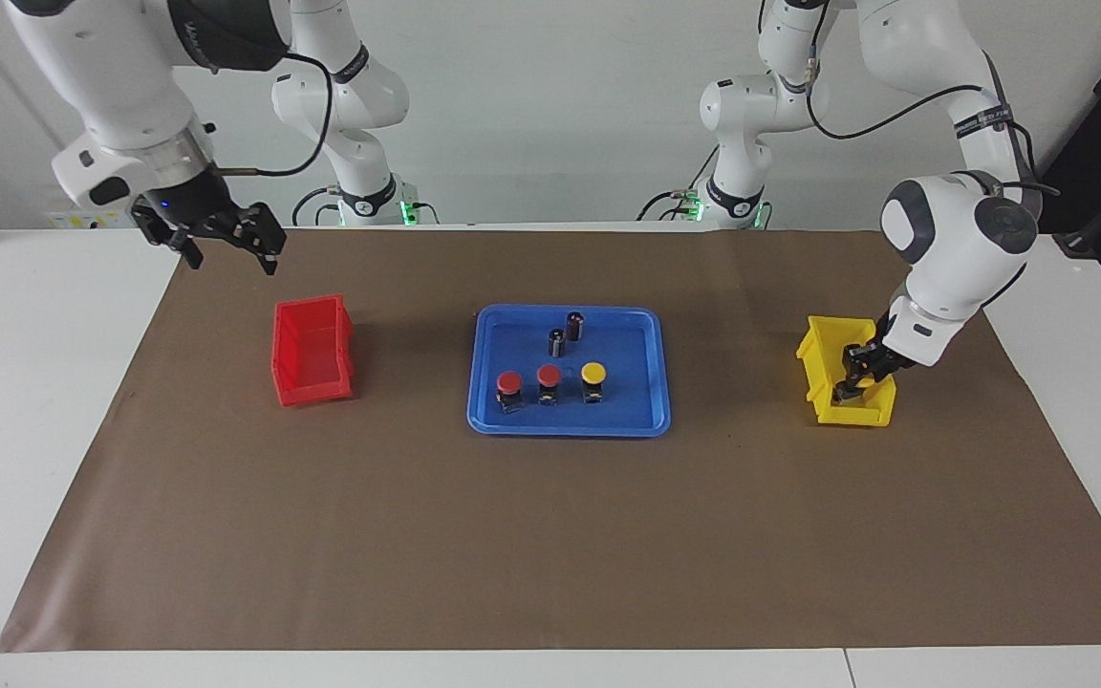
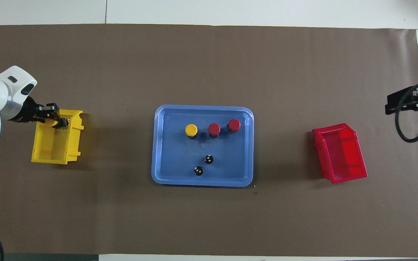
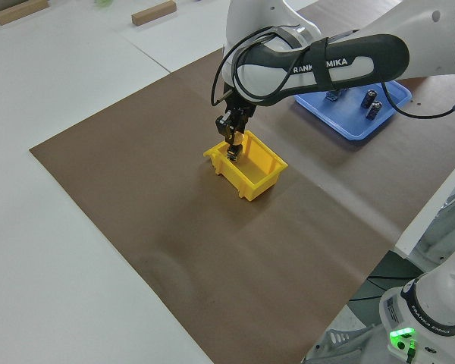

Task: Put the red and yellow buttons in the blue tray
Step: 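Carry the second yellow button into the tray with the left gripper and release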

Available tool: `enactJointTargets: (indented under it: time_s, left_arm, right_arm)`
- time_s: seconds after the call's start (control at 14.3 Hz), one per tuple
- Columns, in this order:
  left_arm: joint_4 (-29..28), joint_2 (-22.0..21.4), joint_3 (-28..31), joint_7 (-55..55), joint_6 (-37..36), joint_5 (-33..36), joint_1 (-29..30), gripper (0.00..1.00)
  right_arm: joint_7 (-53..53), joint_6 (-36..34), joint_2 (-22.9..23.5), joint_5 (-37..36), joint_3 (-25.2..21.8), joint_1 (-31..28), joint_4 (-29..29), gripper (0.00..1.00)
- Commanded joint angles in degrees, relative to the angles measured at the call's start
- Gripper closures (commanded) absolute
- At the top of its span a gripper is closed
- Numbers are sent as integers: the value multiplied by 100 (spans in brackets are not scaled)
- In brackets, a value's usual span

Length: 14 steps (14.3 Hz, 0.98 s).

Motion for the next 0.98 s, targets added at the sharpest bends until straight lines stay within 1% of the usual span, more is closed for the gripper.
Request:
enactJointTargets:
  time_s: [0.0,0.07,0.14,0.28,0.42,0.63,0.84,0.91]
  left_arm:
    - [778,-103,-221,-462,-1105,-78,-114,98]
    - [1024,-111,-423,-786,-1421,-70,-114,98]
    - [1131,-120,-677,-1224,-1529,-44,-122,98]
    - [1071,-164,-1249,-2156,-1364,-35,-114,98]
    - [895,-199,-1689,-2764,-1022,-70,-122,98]
    - [728,-77,-2357,-3696,-513,-70,-131,98]
    - [517,90,-2779,-4381,23,-70,-210,98]
    - [334,143,-2911,-4575,400,-70,-219,98]
  right_arm:
    - [-384,-54,-170,-29,124,-218,-250,1]
    - [-376,-28,-232,6,150,-288,-346,1]
    - [-350,-19,-284,15,151,-324,-443,1]
    - [-393,191,-259,6,151,-341,-435,1]
    - [-507,245,-197,-55,151,-377,-339,1]
    - [-657,201,-215,-64,151,-456,-338,1]
    - [-788,96,-249,-82,151,-438,-390,1]
    - [-850,113,-250,-91,142,-438,-391,1]
